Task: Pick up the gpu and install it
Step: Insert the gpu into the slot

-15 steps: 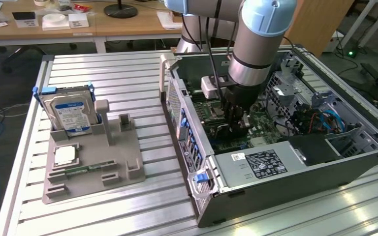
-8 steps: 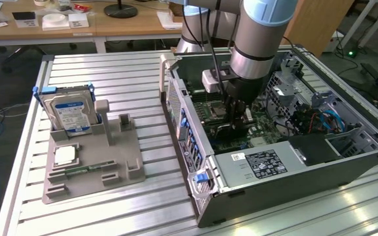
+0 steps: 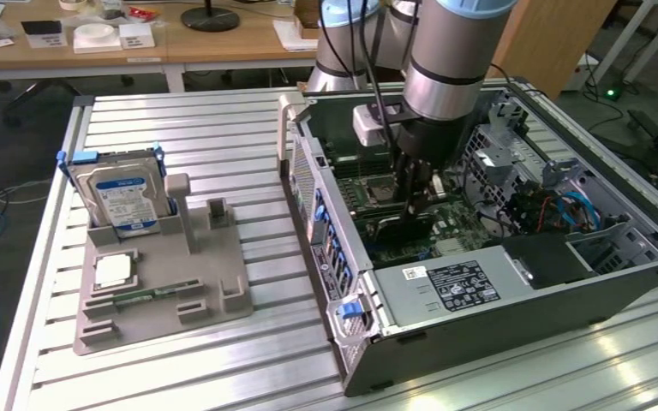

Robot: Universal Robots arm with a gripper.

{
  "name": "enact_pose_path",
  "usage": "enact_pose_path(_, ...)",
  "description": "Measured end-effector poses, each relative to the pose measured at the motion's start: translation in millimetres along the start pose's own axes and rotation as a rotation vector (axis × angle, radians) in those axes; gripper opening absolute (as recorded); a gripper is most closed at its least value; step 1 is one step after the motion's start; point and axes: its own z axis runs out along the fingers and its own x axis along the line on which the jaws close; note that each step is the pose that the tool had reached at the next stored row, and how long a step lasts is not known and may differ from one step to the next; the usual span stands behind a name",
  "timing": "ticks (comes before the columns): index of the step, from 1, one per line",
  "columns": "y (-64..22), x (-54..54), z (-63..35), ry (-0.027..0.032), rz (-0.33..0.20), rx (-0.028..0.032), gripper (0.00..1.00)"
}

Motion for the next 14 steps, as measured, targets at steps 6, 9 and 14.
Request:
enact_pose_path(6, 0.3, -0.2, -6.8, -0.0004, 0.000, 0.0063, 0.32)
enact_pose_path(9, 0.4, -0.2, -6.9, -0.0002, 0.000, 0.0063, 0.26)
enact_pose_path(14, 0.4, -0.2, -6.9, -0.0002, 0.000, 0.0063, 0.11)
